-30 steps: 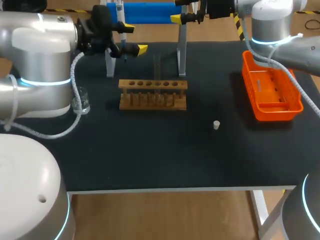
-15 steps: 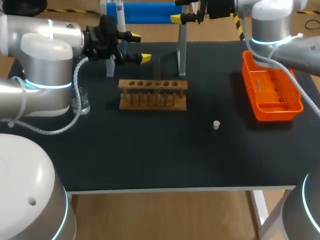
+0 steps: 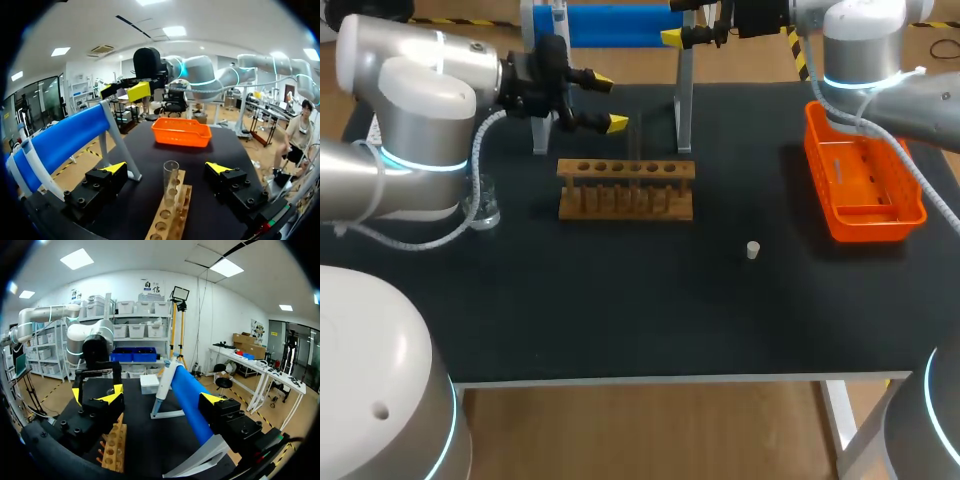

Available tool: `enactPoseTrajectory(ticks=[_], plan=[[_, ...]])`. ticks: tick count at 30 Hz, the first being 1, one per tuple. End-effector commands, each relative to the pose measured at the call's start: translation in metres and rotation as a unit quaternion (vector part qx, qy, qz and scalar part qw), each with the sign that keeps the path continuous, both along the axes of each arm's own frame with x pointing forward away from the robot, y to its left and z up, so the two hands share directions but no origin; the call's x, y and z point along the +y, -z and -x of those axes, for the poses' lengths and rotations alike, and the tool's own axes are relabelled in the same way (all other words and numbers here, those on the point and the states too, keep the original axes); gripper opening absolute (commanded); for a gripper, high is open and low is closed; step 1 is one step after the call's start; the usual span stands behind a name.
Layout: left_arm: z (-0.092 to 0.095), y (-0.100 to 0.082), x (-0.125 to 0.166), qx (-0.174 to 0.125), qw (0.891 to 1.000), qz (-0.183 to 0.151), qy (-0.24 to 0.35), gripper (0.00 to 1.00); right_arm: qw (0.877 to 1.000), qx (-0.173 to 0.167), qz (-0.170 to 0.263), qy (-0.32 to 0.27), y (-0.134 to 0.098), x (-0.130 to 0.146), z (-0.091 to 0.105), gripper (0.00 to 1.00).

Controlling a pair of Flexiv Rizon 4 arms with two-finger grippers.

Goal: Invert the test tube, pick up the pipette, mount the tip to pipette, aspirate from beaker and dispense into the tube, eject the tip, return the pipette, and cap with the stopper.

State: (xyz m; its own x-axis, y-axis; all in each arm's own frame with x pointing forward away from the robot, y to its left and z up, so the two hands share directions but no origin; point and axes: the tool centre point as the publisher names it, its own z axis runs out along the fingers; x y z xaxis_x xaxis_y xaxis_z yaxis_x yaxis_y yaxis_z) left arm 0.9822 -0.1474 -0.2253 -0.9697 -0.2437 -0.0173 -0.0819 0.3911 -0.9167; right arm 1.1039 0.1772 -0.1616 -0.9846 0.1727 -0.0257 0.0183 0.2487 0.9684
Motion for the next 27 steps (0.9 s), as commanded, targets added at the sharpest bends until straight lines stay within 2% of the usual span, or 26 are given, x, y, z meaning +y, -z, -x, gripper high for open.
enactPoseTrajectory(ticks=[1,10,27], plan=[[-0.010,0.008,-0.010,0.005,1.000,-0.004,0.010,1.00,1.000,0.001,0.002,-0.002,-0.001,-0.001,-0.001,1.00],[-0.006,0.021,-0.028,-0.005,1.000,-0.009,0.025,1.00,1.000,0.001,0.002,-0.002,-0.001,-0.001,-0.001,1.00],[-0.003,0.050,-0.045,0.007,0.999,-0.037,0.021,1.00,1.000,0.001,0.002,-0.002,-0.001,-0.001,-0.001,1.00]])
